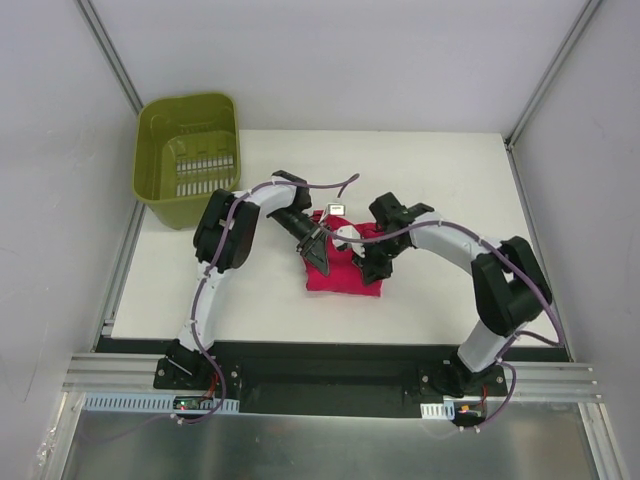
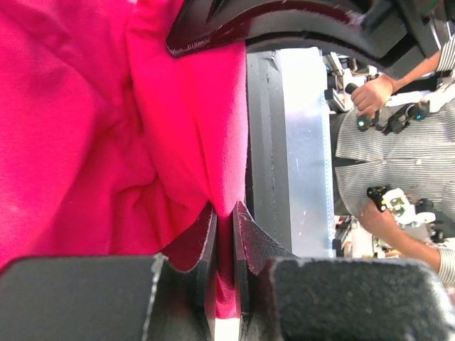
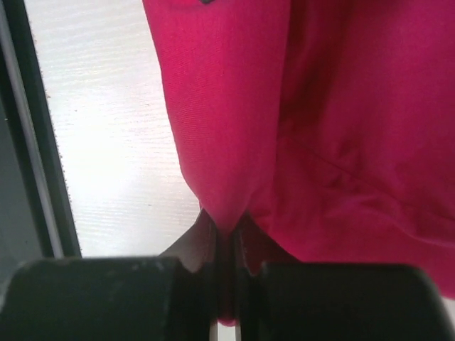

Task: Roll the t-shirts
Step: Roll the T-shirt to the center of the board.

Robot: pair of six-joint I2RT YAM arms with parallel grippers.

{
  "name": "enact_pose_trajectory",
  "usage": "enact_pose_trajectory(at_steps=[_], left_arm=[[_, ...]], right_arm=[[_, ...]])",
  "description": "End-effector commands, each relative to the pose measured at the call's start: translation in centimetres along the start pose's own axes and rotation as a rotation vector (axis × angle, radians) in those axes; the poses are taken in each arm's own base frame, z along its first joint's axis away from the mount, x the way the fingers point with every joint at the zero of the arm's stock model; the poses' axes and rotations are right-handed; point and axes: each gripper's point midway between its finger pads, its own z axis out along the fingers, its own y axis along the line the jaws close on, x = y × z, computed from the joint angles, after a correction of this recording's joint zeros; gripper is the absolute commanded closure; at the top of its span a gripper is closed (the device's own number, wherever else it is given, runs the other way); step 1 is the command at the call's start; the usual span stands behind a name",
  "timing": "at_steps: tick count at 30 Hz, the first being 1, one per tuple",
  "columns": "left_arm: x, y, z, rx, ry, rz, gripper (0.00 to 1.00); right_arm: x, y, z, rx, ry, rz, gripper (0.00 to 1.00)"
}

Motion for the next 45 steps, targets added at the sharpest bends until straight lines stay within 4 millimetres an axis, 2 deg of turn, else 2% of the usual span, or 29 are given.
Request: enact_pose_trajectory(at_steps=[1, 3, 4, 7, 8, 10, 11, 12, 15, 18, 22, 25, 33, 42, 43, 45], left_arm=[[-0.4, -5.4, -1.3, 0.02, -0.025, -0.014, 1.0], [0.1, -5.2, -1.2, 0.001, -0.021, -0.017, 1.0], [0.1, -4.2, -1.2, -0.039, -0.011, -0.038, 1.0], [1.2, -2.8, -1.4, -0.114, 0.039, -0.115, 1.0], [1.0, -1.7, -1.4, -0.15, 0.036, -0.09, 1.0], [0.8, -1.4, -1.8, -0.205, 0.042, -0.099, 1.0], [0.9, -0.4, -2.1, -0.259, 0.052, -0.082, 1.0], [0.5, -0.7, -2.3, -0.284, 0.046, -0.065, 1.0], [0.4, -1.5, -2.6, -0.321, 0.045, -0.046, 1.0], [1.4, -2.9, -1.6, -0.298, 0.072, 0.002, 1.0], [5.0, -5.0, 1.5, -0.17, 0.161, -0.03, 1.0], [6.7, -5.0, 2.7, -0.113, 0.19, -0.101, 1.0], [7.5, -3.7, 4.0, -0.011, 0.165, -0.206, 1.0], [8.6, -2.1, 4.7, 0.03, 0.181, -0.332, 1.0], [8.8, -1.9, 4.7, 0.021, 0.193, -0.338, 1.0], [9.8, -0.9, 4.5, -0.019, 0.235, -0.376, 1.0]], right_arm=[[0.3, -1.3, -2.3, 0.21, 0.033, -0.031, 0.99], [0.4, -1.2, -2.7, 0.257, 0.028, -0.053, 0.99], [-0.1, -1.6, -3.0, 0.285, 0.008, -0.068, 0.99], [0.0, -1.7, -3.2, 0.334, 0.013, -0.092, 0.99], [0.0, -1.6, -3.0, 0.339, 0.022, -0.106, 0.99], [0.6, -1.6, -2.9, 0.363, 0.043, -0.115, 0.99], [0.8, -1.4, -2.6, 0.36, 0.053, -0.125, 0.99], [1.5, -1.2, -2.5, 0.367, 0.077, -0.126, 0.99], [1.8, -0.4, -2.4, 0.365, 0.084, -0.143, 0.99], [1.4, 0.5, -2.7, 0.377, 0.082, -0.171, 0.99], [1.9, 3.3, -1.9, 0.305, 0.102, -0.178, 0.99], [2.5, 5.8, -1.4, 0.208, 0.091, -0.158, 0.99], [6.1, 11.4, -0.2, -0.064, 0.16, -0.095, 0.99], [6.4, 13.4, 0.2, -0.275, 0.171, -0.009, 0.99], [6.0, 13.2, 0.0, -0.29, 0.165, -0.023, 0.99], [6.3, 13.4, 0.4, -0.345, 0.192, 0.016, 0.99]])
